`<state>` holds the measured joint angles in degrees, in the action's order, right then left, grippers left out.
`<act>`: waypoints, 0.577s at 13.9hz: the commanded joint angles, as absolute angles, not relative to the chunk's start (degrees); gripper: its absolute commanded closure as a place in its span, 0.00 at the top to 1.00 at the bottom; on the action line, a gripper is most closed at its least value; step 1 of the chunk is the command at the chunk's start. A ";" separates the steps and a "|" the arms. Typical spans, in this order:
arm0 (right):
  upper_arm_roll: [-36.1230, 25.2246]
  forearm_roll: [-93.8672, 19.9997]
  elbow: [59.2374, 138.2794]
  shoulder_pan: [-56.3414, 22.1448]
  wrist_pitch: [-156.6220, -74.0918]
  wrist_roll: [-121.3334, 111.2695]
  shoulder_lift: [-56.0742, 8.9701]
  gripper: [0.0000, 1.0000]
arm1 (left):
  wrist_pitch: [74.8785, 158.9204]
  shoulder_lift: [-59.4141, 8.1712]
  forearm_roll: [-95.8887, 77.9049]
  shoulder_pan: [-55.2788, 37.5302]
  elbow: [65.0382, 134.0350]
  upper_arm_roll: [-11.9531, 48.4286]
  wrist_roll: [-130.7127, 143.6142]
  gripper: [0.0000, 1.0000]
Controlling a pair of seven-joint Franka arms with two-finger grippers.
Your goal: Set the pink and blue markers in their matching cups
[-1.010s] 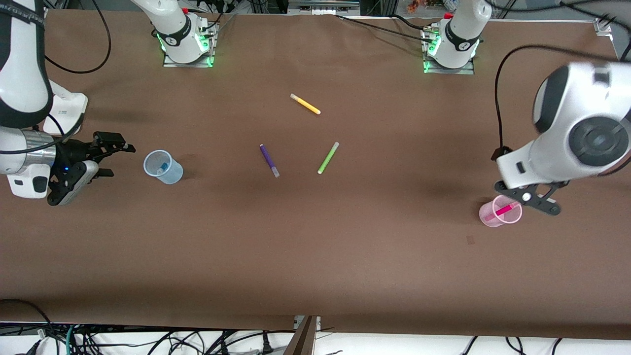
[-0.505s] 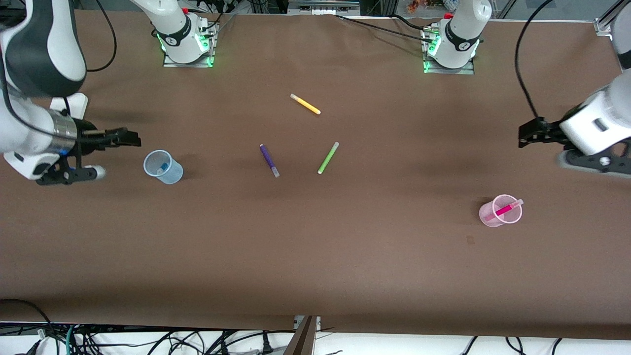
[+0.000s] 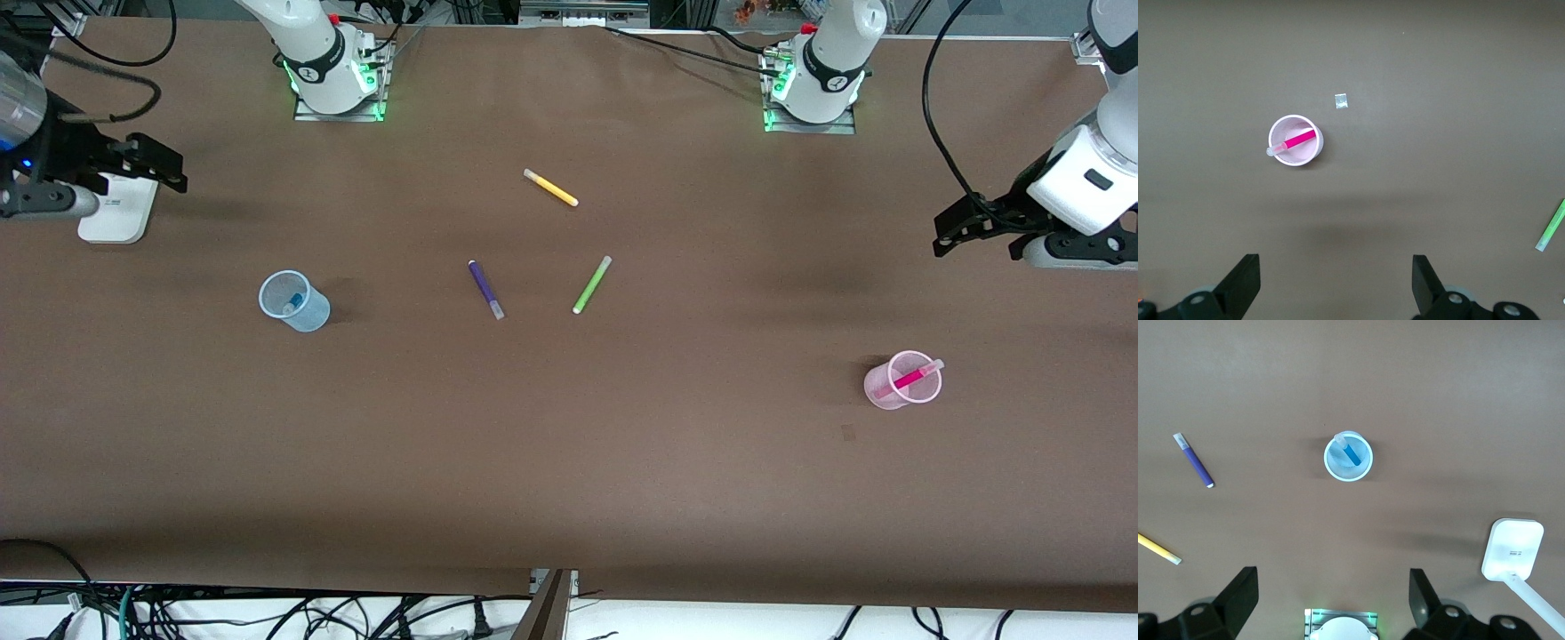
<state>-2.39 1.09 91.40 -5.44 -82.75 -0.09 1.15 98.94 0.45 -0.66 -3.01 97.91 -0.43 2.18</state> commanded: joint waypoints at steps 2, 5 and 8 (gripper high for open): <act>-2.64 2.02 86.07 -4.40 -78.58 0.53 -2.18 1.00 | 99.15 1.58 1.31 -2.90 99.32 -0.26 2.99 1.00; -2.90 2.02 85.25 -4.22 -78.22 0.53 -2.73 1.00 | 97.83 1.58 1.49 -3.60 98.71 -0.18 2.99 1.00; -3.08 2.11 85.25 -4.22 -78.31 0.61 -2.81 1.00 | 97.73 1.49 1.49 -3.60 98.53 -0.18 2.99 1.00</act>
<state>-3.24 1.18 86.90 -4.48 -79.83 -0.09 -2.35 98.61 0.45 0.07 -3.30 98.24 -0.32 2.26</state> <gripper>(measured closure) 0.000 0.000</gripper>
